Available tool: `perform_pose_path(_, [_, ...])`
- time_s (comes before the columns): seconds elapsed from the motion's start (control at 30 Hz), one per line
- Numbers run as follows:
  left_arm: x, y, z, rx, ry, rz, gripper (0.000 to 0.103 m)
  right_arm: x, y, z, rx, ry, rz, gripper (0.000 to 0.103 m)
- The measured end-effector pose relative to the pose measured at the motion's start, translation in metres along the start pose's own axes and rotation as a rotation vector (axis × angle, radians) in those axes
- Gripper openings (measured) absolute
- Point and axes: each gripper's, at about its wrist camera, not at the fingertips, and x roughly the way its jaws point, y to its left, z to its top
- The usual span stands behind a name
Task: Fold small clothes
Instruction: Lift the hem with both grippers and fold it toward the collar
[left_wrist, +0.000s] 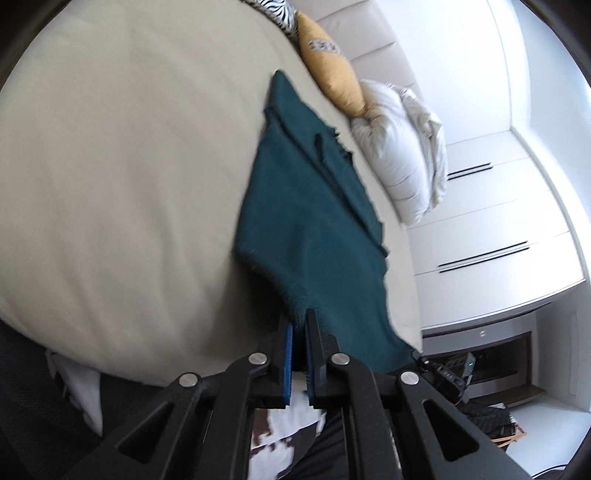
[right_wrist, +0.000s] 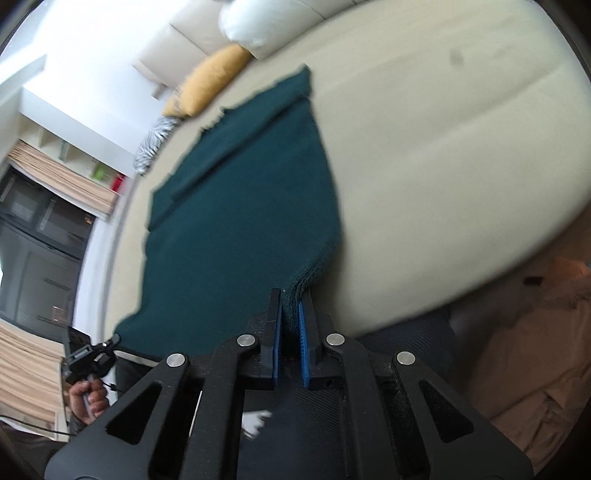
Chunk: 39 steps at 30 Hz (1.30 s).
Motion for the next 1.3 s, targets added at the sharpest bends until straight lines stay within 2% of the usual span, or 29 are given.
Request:
perform_pose_path(0.13, [-0.008, -0.008, 0.015, -0.026, -0.047, -0.066, 0.007, -0.008, 0.01, 0.02, 0.03, -0.081, 0.085, 0.007])
perform_pose_path(0.27, [-0.007, -0.022, 0.036, -0.033, -0.085, -0.107, 0.007, -0.008, 0.022, 0.046, 0.041, -0.146, 0.128, 0.007])
perform_pose_path(0.4, [-0.001, -0.034, 0.064, -0.019, -0.112, -0.14, 0.007, 0.001, 0.041, 0.077, 0.024, -0.192, 0.147, 0.007])
perform_pose_path(0.57, [0.015, -0.049, 0.103, 0.009, -0.16, -0.135, 0.007, 0.018, 0.06, 0.125, 0.009, -0.24, 0.141, 0.007])
perform_pose_path(0.9, [0.069, -0.069, 0.202, 0.048, -0.218, -0.075, 0.007, 0.082, 0.079, 0.24, -0.003, -0.296, 0.057, 0.007])
perform_pose_path(1.07, [0.103, -0.07, 0.246, 0.05, -0.225, -0.038, 0.007, 0.126, 0.079, 0.282, -0.008, -0.291, -0.013, 0.007])
perform_pose_path(1.3, [0.154, -0.057, 0.29, 0.026, -0.207, 0.027, 0.007, 0.198, 0.068, 0.332, 0.004, -0.262, -0.13, 0.007])
